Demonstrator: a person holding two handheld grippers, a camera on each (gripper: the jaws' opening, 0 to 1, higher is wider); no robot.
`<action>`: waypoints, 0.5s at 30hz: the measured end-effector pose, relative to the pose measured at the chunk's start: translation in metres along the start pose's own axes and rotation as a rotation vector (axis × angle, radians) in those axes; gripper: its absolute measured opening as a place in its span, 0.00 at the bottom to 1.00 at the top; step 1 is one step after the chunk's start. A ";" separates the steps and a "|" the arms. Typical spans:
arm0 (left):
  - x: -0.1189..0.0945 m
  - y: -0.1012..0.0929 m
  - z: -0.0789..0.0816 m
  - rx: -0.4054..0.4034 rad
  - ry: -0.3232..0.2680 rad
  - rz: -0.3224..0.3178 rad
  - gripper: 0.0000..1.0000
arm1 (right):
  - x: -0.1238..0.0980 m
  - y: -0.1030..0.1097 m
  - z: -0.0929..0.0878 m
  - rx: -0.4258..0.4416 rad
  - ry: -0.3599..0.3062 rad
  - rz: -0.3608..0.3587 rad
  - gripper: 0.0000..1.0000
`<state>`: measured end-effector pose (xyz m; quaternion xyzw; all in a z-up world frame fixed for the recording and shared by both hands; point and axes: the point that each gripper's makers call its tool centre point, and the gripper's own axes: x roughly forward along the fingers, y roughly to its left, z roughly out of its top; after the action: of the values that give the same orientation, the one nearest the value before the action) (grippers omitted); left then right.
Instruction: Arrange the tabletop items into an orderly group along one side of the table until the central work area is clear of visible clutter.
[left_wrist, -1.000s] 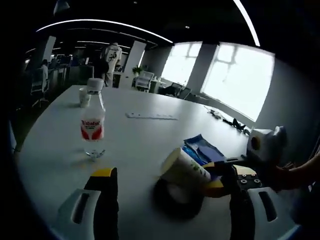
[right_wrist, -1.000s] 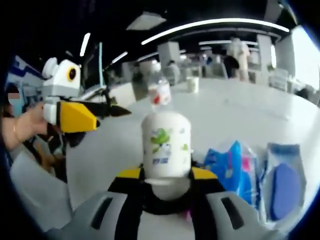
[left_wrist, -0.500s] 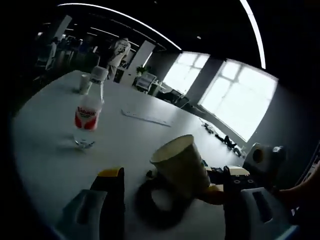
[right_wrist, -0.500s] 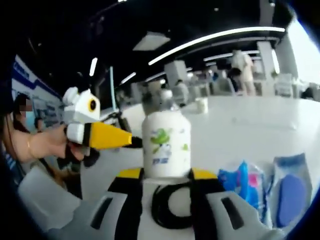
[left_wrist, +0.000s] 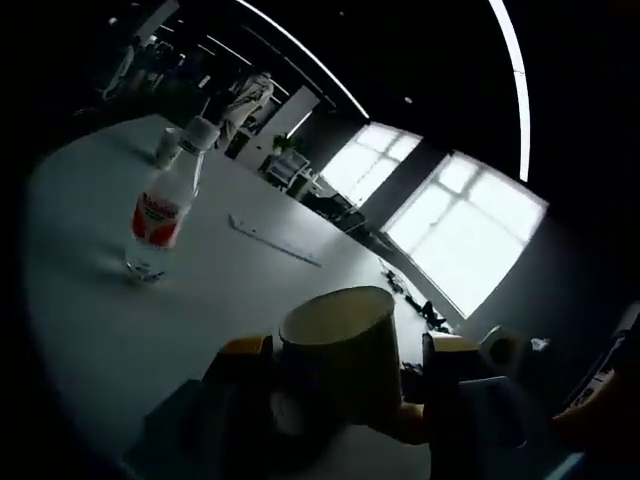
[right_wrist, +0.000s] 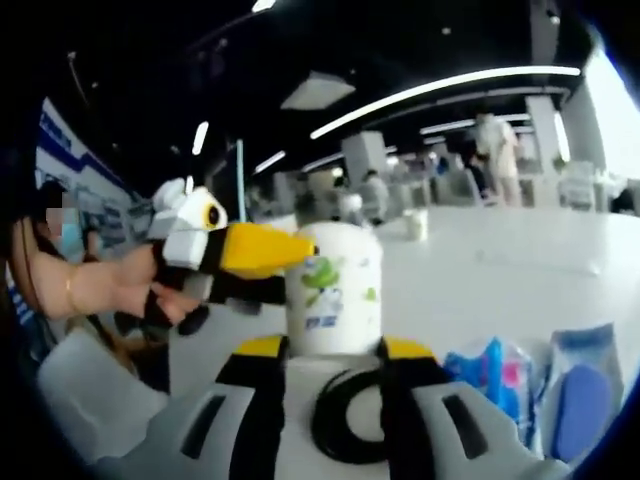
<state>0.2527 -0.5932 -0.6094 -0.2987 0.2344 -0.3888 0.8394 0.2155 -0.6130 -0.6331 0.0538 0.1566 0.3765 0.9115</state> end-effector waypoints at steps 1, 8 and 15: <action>0.000 0.000 0.001 -0.002 -0.005 -0.002 0.55 | 0.000 0.000 -0.001 -0.006 0.004 0.001 0.33; 0.000 0.002 0.004 0.034 -0.003 0.010 0.44 | 0.000 0.001 -0.003 -0.021 0.017 0.000 0.33; -0.001 -0.002 0.002 0.065 0.007 0.011 0.41 | 0.000 0.001 -0.004 -0.057 0.036 -0.009 0.34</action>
<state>0.2524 -0.5924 -0.6068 -0.2687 0.2261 -0.3926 0.8500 0.2141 -0.6125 -0.6367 0.0201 0.1625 0.3776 0.9114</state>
